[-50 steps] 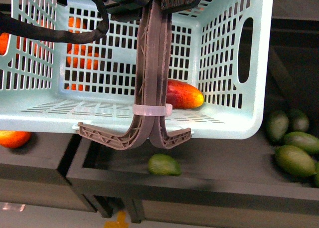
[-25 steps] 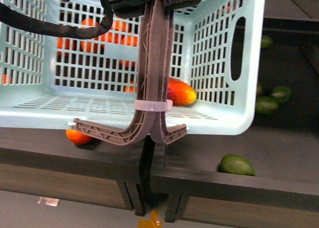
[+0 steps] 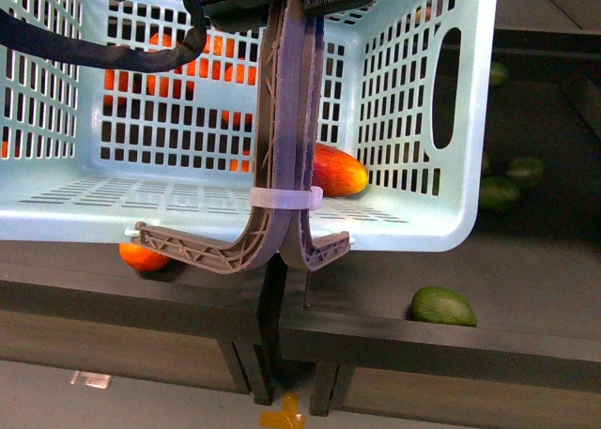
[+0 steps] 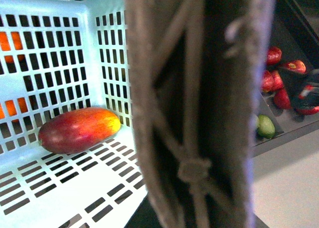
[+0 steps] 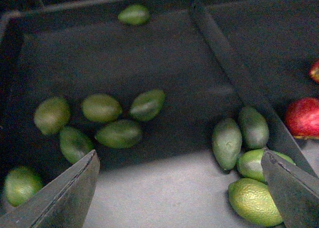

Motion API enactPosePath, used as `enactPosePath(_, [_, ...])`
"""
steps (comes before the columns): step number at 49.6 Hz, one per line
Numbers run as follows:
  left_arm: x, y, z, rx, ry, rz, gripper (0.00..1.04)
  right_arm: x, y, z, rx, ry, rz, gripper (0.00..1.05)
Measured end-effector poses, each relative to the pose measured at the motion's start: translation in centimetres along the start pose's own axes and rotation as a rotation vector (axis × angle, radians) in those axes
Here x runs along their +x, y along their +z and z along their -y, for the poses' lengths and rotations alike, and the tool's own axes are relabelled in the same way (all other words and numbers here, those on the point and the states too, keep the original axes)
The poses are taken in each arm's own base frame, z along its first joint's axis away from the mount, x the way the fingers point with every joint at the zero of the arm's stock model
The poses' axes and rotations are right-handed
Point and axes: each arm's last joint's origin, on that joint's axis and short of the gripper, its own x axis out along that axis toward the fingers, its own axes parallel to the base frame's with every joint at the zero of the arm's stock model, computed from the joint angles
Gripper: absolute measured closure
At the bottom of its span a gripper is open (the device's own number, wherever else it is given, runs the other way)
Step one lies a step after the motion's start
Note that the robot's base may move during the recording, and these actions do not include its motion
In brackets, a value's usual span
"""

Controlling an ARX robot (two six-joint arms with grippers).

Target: Pick mango and avocado into basket

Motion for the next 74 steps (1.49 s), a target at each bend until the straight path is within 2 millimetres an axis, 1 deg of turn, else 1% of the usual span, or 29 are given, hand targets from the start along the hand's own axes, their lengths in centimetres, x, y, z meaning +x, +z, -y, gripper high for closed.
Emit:
enactPosePath(4, [0.0,0.0,0.0,0.000,-0.002,-0.001,1.00,1.9,-1.1,0.0,-0.037,0.023,-0.054,0.08])
enactPosePath(6, [0.0,0.0,0.0,0.000,-0.002,-0.001,1.00,3.4,-2.0,-0.2,-0.066,0.049,-0.089,0.08])
enactPosePath(8, [0.0,0.0,0.0,0.000,-0.008,-0.002,1.00,4.1,-2.5,-0.3,-0.078,0.061,-0.101,0.08])
enactPosePath(10, [0.0,0.0,0.0,0.000,-0.012,-0.004,1.00,5.6,-3.5,-0.6,-0.116,0.085,-0.127,0.08])
enactPosePath(11, [0.0,0.0,0.0,0.000,-0.013,-0.004,1.00,5.8,-3.6,-0.7,-0.119,0.088,-0.130,0.08])
enactPosePath(14, [0.0,0.0,0.1,0.000,-0.019,-0.006,1.00,8.0,-5.1,-1.3,-0.159,0.130,-0.166,0.08])
enactPosePath(16, [0.0,0.0,0.1,0.000,-0.021,-0.006,1.00,9.0,-5.8,-1.6,-0.173,0.143,-0.184,0.08])
enactPosePath(21, [0.0,0.0,0.1,0.000,-0.018,-0.005,1.00,12.2,-7.6,-2.1,-0.192,0.146,-0.234,0.08])
enactPosePath(28, [0.0,0.0,0.0,0.000,-0.003,-0.001,1.00,16.0,-9.1,-2.6,-0.250,0.201,-0.246,0.08])
enactPosePath(35, [0.0,0.0,0.0,0.000,-0.006,-0.002,1.00,19.2,-9.9,-3.3,-0.454,0.344,-0.238,0.08])
enactPosePath(38, [0.0,0.0,0.0,0.000,-0.010,-0.003,1.00,20.2,-10.0,-3.5,-0.552,0.403,-0.221,0.08])
enactPosePath(44, [0.0,0.0,0.0,0.000,-0.015,-0.005,1.00,21.4,-9.9,-3.8,-0.693,0.483,-0.193,0.08])
enactPosePath(47, [0.0,0.0,0.0,0.000,-0.017,-0.005,1.00,21.9,-9.8,-3.9,-0.742,0.504,-0.186,0.08])
enactPosePath(52, [0.0,0.0,0.0,0.000,-0.016,-0.005,1.00,23.3,-9.6,-3.8,-0.860,0.553,-0.186,0.08])
enactPosePath(55, [0.0,0.0,0.0,0.000,-0.012,-0.004,1.00,24.0,-9.6,-3.6,-0.900,0.557,-0.185,0.08])
enactPosePath(61, [0.0,0.0,0.0,0.000,-0.007,-0.002,1.00,25.6,-10.0,-2.9,-0.924,0.557,-0.199,0.08])
enactPosePath(67, [0.0,0.0,0.0,0.000,-0.007,-0.002,1.00,26.6,-10.1,-2.5,-0.925,0.545,-0.189,0.08])
enactPosePath(74, [0.0,0.0,0.0,0.000,-0.011,-0.003,1.00,27.5,-10.7,-2.4,-0.890,0.533,-0.182,0.08])
